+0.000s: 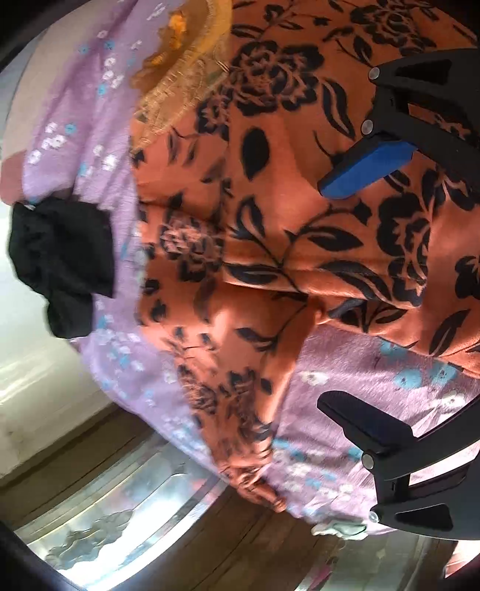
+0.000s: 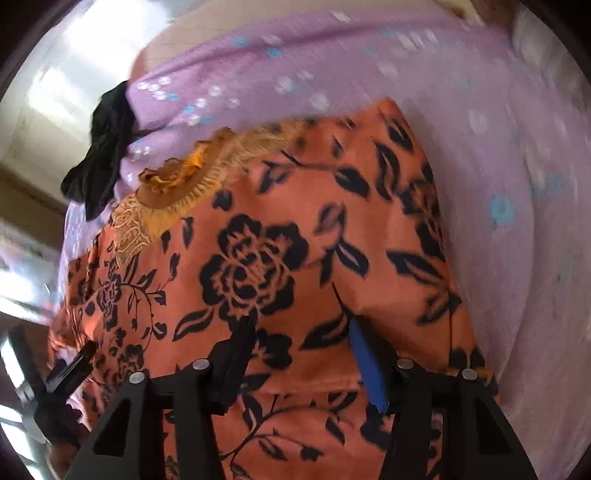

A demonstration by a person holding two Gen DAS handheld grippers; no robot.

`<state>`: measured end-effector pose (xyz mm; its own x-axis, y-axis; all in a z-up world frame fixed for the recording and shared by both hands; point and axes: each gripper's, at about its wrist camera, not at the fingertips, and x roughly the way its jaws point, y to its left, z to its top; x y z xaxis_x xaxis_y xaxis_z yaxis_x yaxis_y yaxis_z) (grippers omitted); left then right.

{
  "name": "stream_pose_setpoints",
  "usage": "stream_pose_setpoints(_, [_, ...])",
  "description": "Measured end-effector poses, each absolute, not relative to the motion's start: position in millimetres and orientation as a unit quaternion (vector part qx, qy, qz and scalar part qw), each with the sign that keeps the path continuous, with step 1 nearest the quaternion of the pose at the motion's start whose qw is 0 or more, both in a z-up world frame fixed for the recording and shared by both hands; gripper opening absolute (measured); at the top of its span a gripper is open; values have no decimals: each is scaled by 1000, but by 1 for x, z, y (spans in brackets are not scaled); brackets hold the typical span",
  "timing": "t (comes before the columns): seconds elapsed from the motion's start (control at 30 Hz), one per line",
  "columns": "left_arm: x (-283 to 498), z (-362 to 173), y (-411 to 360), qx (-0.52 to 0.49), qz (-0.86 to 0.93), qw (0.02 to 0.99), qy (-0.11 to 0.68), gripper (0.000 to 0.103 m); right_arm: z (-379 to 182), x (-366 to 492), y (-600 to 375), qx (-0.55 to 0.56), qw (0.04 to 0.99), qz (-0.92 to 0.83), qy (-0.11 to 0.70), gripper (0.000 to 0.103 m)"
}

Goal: Fold small clothes

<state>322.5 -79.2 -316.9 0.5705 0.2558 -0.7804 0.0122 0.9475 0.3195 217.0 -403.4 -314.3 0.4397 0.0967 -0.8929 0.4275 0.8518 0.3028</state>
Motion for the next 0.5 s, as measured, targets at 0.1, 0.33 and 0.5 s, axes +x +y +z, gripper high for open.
stream_pose_setpoints(0.1, [313,-299,-84,138,59,892,425,103,-301,218,-392,247,831,-77,492,58])
stream_pose_setpoints(0.33, [292,-254,-84,99,24,933,345,103,-259,211,-357,202,897,-63,389,58])
stream_pose_setpoints(0.5, [281,-236,-77,70,3,943,325,103,-235,200,-334,181,920,-59,342,58])
